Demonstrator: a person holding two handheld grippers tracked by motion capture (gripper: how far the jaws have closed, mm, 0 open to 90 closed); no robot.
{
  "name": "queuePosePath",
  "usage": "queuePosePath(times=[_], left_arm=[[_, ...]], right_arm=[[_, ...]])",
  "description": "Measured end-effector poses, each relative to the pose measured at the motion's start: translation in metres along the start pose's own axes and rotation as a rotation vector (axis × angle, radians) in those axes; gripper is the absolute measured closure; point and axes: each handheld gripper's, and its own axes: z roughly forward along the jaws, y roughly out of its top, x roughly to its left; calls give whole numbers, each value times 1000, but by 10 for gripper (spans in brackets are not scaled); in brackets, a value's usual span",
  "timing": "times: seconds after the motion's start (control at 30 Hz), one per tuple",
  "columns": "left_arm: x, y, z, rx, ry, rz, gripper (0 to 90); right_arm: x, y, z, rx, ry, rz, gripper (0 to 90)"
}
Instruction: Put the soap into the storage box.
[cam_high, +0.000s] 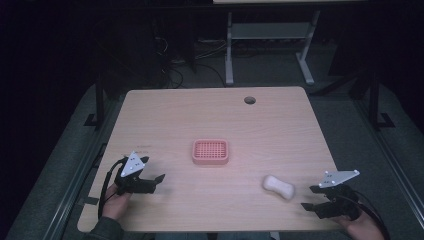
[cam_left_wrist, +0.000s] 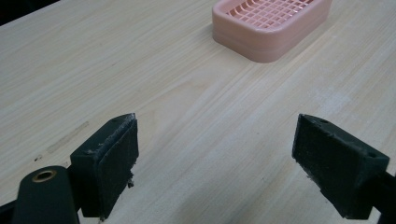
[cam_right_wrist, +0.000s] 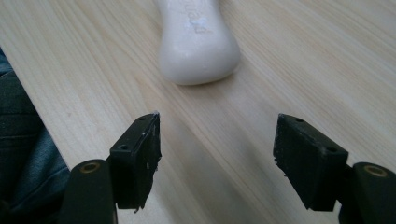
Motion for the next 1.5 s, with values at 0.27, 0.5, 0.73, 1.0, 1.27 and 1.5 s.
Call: queuePosePath(times=[0.27,0.5,0.73,1.0,1.27,1.5], left_arm=[[2,-1,-2,-8,7,-7,139],[4,-1,-2,-4,10,-10,139],[4,-1,-2,-2,9,-6,139],[4,-1,-2,-4,11,-4,139],[5,0,-2,-4,12,-3,139],[4,0,-2,-3,16,3,139]], right_arm=[[7,13,1,33,-16,-40,313],[9,23,1,26,-19,-57,311],[12,31,7,45,-13,-76,309],[17,43,10,60,-11,-116,308],[20,54,16,66,-5,-134,308],[21,62,20,73,-1,-150,308]])
